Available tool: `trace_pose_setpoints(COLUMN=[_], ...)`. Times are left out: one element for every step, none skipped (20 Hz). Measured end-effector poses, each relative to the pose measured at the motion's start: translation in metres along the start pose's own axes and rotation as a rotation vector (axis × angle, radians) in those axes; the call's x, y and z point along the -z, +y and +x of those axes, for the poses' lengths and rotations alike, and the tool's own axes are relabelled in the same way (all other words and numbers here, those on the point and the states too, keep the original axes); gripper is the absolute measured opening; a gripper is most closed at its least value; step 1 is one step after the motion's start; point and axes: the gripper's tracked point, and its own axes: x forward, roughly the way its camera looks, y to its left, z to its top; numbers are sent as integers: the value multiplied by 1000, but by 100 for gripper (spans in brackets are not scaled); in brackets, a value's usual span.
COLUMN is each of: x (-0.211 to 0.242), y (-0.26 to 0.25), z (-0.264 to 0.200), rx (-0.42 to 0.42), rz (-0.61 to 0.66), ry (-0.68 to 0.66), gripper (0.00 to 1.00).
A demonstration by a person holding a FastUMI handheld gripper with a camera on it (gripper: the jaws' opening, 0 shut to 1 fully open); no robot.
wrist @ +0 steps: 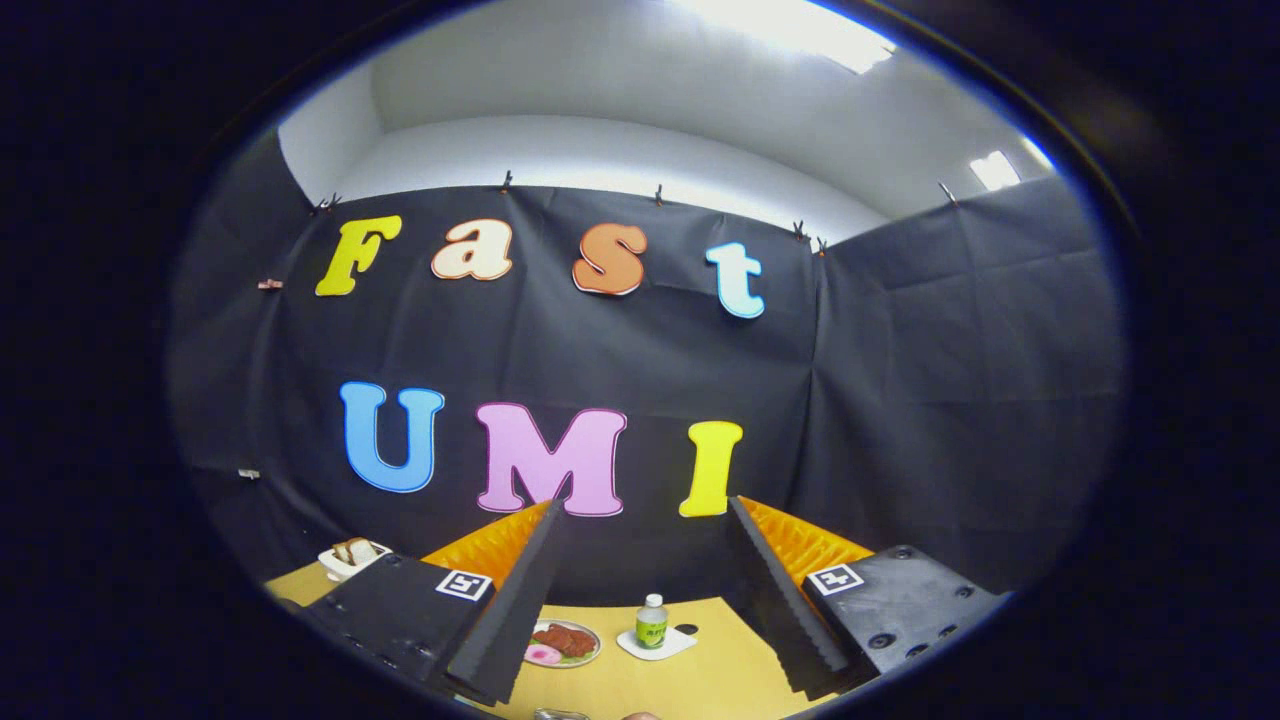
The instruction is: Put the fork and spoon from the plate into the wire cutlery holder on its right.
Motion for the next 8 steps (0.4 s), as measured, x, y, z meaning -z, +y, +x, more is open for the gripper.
trace_pose_setpoints(x=[7,14,22,30,40,52,63,75], y=[8,14,17,24,32,38,45,49], z=[-5,-8,-9,-14,-18,-23,-27,-30], rx=[-12,-18,-26,-48,-70,-92,-119,-142], rz=[-7,-14,-18,-9,10,43,73,90], ry=[14,23,35,52,82,119,153,187], gripper=[98,98,98,97,98,98,98,98])
